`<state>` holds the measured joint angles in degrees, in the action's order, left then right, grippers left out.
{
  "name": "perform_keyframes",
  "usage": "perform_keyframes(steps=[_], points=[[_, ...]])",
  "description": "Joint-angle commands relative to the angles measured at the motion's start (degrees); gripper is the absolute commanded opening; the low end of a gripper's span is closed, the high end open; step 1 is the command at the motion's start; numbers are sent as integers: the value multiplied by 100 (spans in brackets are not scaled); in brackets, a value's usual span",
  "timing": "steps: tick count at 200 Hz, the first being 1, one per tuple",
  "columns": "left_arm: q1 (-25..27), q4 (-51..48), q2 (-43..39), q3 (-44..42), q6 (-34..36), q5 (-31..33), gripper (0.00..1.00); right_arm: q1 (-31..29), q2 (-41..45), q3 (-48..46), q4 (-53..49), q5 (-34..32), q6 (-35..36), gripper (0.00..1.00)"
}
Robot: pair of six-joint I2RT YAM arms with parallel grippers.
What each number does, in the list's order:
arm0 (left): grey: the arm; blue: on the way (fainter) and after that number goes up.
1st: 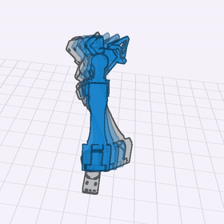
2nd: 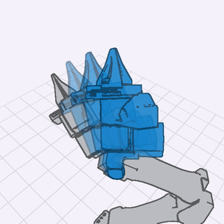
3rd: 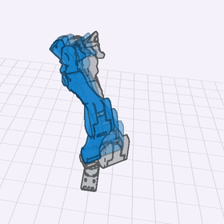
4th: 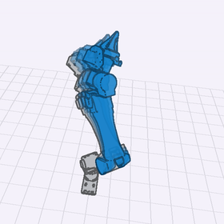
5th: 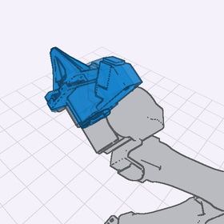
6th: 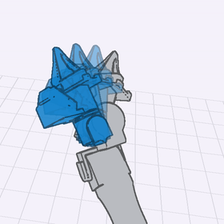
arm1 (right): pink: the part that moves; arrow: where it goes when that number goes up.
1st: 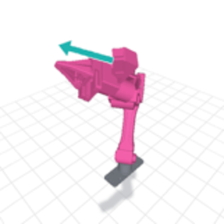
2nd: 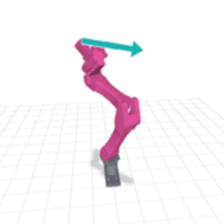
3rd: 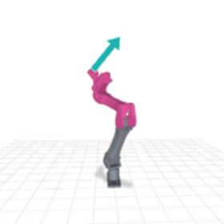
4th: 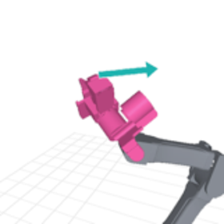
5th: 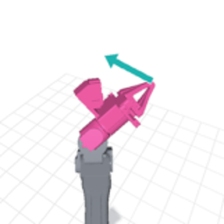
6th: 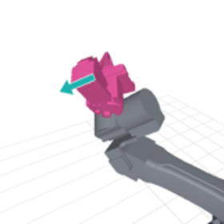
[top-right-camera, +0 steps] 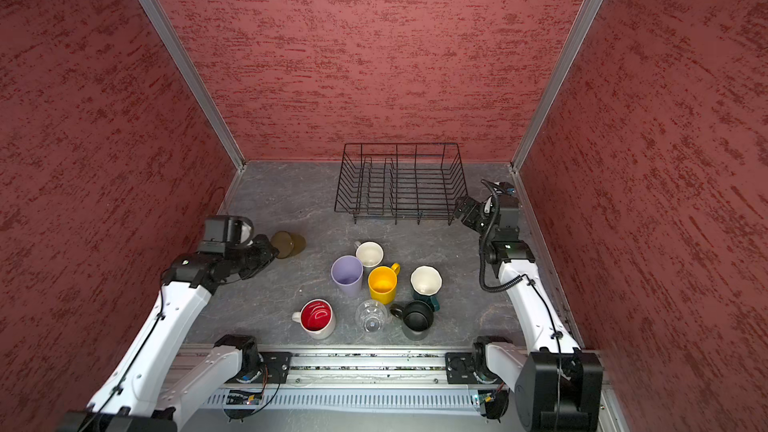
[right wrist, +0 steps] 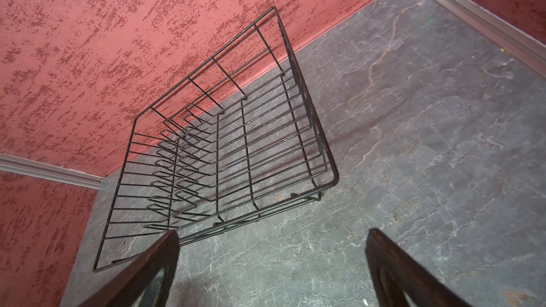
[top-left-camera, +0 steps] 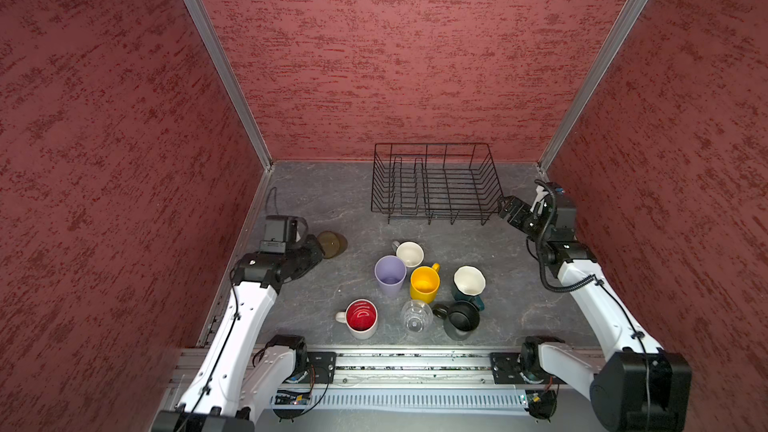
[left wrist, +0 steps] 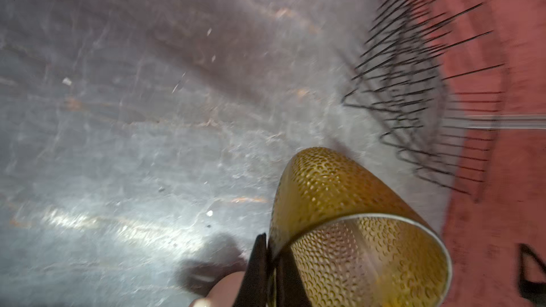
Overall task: Load the cups into the dish rack
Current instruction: 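Lift the gold cup toward the right gripper while the right gripper approaches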
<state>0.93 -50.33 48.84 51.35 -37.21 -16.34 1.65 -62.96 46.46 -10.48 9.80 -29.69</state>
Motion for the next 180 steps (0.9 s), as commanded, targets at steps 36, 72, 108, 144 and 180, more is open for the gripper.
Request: perform_keyframes(steps=[36,72,108,144,180], points=[[-734,2873,255,226,-902,-3601,0,-64,166,287,602,1287,-20,99],[-577,4927,668,-68,-2121,-4553,0,-257,443,283,1289,2414,34,99],[13,5850,1125,25,-2405,-4817,0,-846,495,365,2159,3456,25,98],[539,6275,1556,81,-2514,-4913,0,-1541,401,295,3617,4132,-472,98],[793,6614,1835,121,-2662,-4983,0,-2180,-3,454,4426,4191,-729,98]])
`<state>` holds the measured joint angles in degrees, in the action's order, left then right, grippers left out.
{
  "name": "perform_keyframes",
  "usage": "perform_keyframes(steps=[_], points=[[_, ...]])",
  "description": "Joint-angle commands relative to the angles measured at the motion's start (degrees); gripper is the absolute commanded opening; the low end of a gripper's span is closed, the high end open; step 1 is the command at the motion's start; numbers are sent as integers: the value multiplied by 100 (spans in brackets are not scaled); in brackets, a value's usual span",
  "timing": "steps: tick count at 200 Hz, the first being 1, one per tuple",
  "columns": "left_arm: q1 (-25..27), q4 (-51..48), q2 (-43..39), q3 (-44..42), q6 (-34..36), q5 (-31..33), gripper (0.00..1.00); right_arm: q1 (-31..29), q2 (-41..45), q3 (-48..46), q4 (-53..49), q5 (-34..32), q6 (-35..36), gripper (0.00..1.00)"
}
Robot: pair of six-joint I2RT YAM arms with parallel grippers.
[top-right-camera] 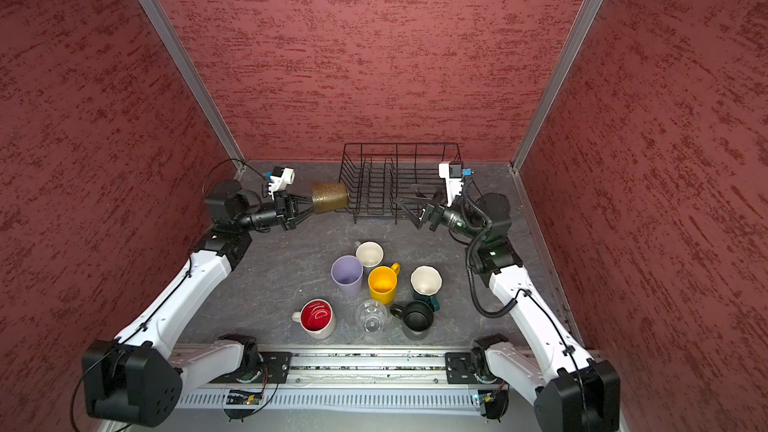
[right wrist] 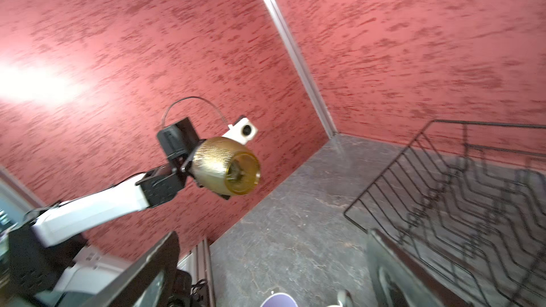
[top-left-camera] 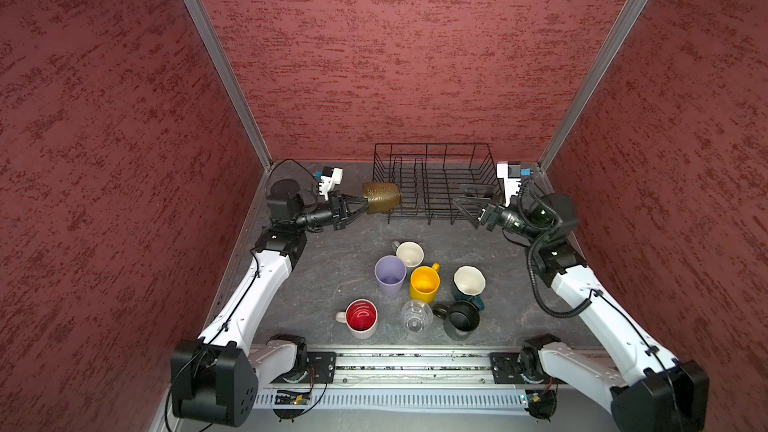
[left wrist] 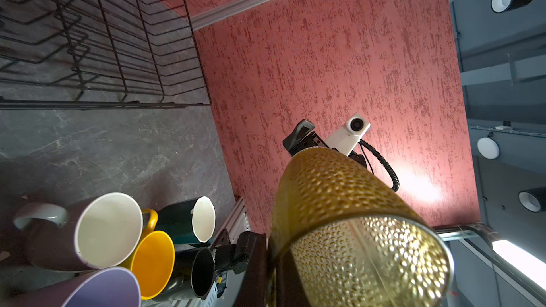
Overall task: Load the cups into the dish rack
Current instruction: 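Lift the gold cup toward the right gripper while the right gripper approaches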
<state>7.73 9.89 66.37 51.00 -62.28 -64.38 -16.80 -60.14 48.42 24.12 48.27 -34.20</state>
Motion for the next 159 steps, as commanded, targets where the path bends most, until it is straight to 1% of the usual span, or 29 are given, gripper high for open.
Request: perform_keyframes(steps=[1,37,77,159], points=[[119,606,84,156,-163,-184,0,-352,-300,269,974,347,-280,98],[224,929,218,130,-344,-290,0,-764,-971,553,1146,177,-429,97],[333,1003,275,59,-363,-307,0,-1021,-1506,863,1211,31,-454,97],[396,1183,359,-21,-452,-334,0,-1439,-2094,1159,1597,33,-770,96]])
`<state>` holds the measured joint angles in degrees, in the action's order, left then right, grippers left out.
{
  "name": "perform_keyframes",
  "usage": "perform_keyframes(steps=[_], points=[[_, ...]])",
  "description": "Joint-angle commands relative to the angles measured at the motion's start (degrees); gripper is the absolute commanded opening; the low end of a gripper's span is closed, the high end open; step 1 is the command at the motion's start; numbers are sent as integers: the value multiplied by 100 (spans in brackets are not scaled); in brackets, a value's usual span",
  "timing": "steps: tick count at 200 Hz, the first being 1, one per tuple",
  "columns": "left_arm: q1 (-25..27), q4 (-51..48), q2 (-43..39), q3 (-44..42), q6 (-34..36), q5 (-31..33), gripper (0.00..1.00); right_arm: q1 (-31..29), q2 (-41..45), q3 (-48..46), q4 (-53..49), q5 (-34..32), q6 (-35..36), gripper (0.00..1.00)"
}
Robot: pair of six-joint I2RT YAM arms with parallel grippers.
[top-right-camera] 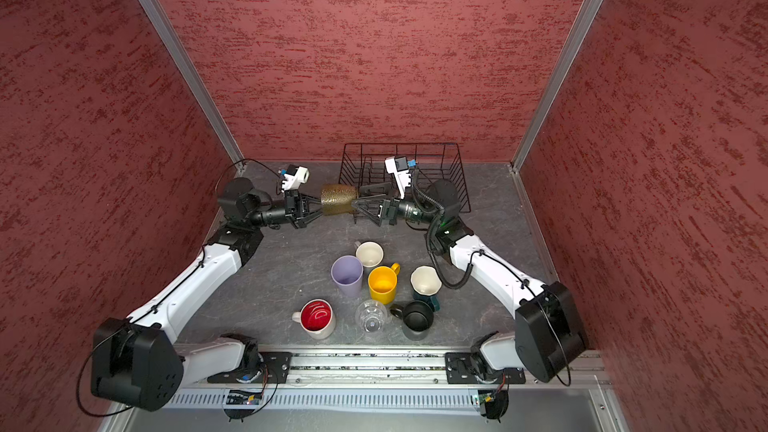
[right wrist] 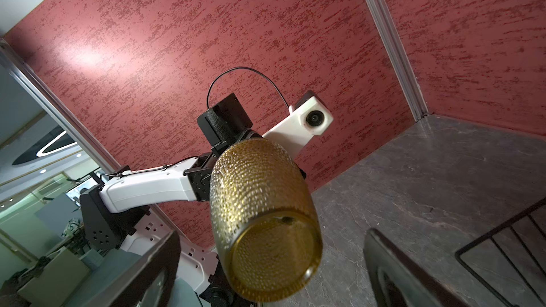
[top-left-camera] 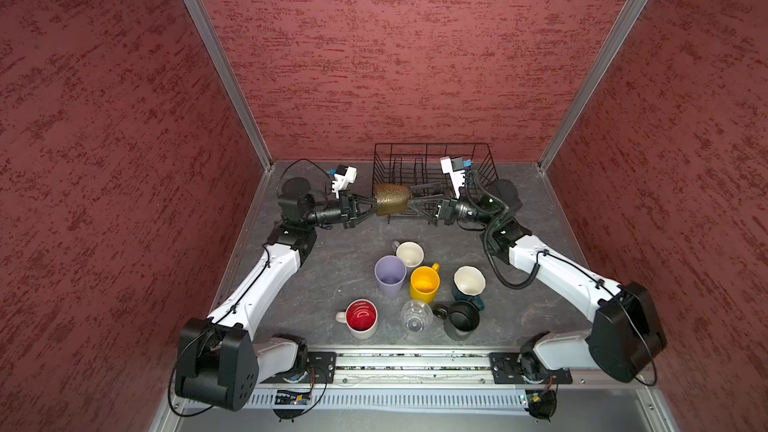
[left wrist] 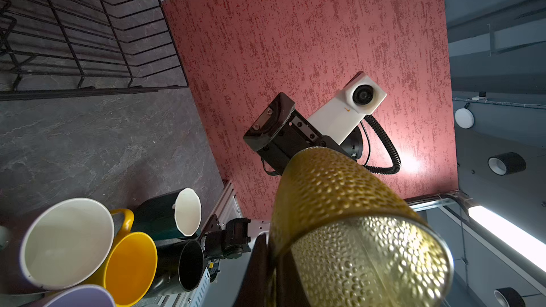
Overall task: Load the cups into the dish rack
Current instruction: 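Lift the gold cup toward the right gripper while the right gripper approaches, then grasp the gold cup with the right gripper and open the left gripper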
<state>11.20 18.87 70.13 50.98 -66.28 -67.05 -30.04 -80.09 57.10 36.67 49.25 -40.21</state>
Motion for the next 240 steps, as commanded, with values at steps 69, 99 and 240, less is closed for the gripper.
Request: perform_keyframes(steps=[69,99,240], points=[[58,303,35,-37,-50,-97,0,-235,-539,534,401,-43,-397,88],[58,321,60,-29,-67,-91,0,-265,-654,601,376,-14,-466,86],[-85,110,72,85,-31,-99,10,-327,-729,782,386,-140,-579,37]])
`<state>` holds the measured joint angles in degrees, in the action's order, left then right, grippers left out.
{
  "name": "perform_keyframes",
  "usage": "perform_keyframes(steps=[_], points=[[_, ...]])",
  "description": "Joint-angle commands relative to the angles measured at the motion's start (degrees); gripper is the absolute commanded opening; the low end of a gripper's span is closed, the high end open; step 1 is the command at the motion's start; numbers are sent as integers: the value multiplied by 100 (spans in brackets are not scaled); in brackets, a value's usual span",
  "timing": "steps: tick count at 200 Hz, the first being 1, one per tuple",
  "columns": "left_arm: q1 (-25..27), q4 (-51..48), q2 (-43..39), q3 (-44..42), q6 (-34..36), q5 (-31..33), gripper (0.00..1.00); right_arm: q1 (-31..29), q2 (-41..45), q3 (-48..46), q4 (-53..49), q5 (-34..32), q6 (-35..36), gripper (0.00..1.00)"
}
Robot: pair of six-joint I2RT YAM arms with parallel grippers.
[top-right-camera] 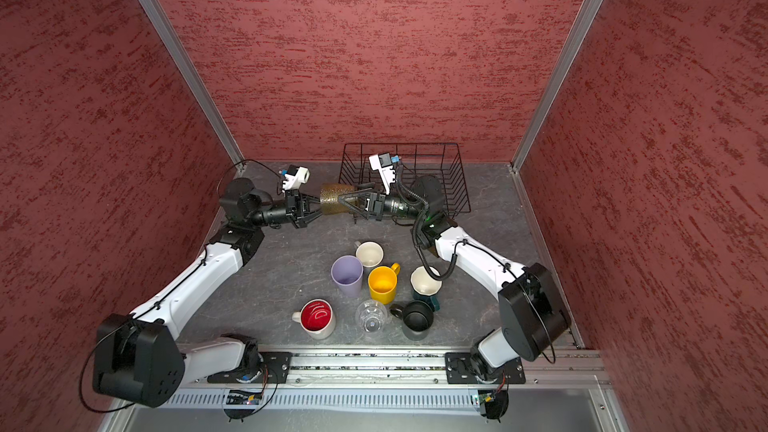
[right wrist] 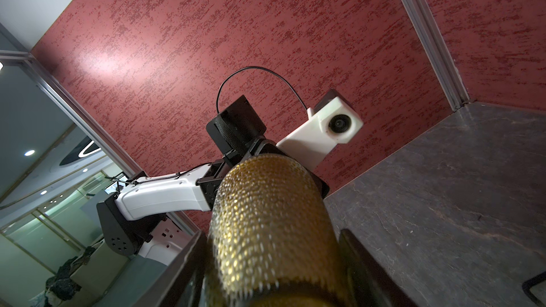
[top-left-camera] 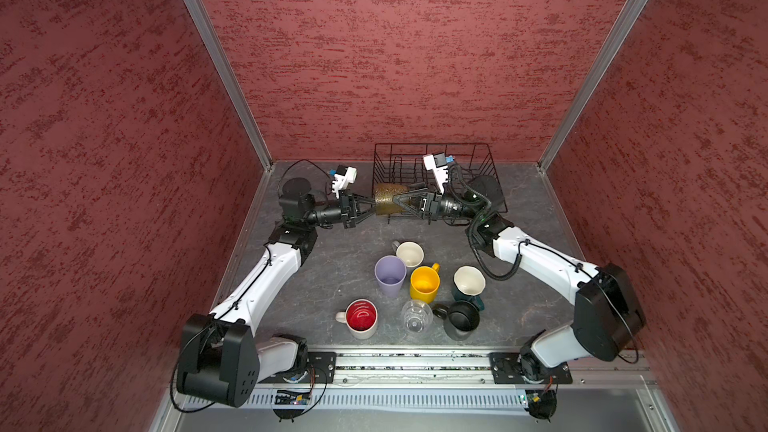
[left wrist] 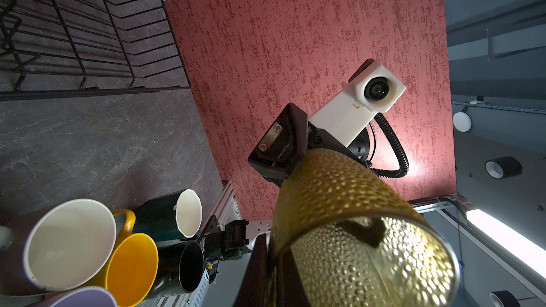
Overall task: Load the cups into the dish rack
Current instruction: 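Grasp the gold cup with the right gripper and open the left gripper, then carry the gold cup over the rack with the right gripper while the left withdraws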
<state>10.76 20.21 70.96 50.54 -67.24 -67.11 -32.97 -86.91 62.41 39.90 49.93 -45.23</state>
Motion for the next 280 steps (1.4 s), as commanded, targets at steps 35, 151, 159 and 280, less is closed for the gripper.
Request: perform_keyframes(steps=[35,151,159,280], points=[[-160,-88,-78,122,75,-84,28,-34,50,347,-131,-441,8,31],[-1090,-1320,-672,122,859,47,99,-8,920,988,-2916,-1985,1708,24],[-1225,-1458,-720,125,924,92,99,-5,949,1066,-3115,-2128,1810,24],[-2861,-3867,-1695,360,2557,1633,100,832,70,3302,-6525,-4414,2958,22]])
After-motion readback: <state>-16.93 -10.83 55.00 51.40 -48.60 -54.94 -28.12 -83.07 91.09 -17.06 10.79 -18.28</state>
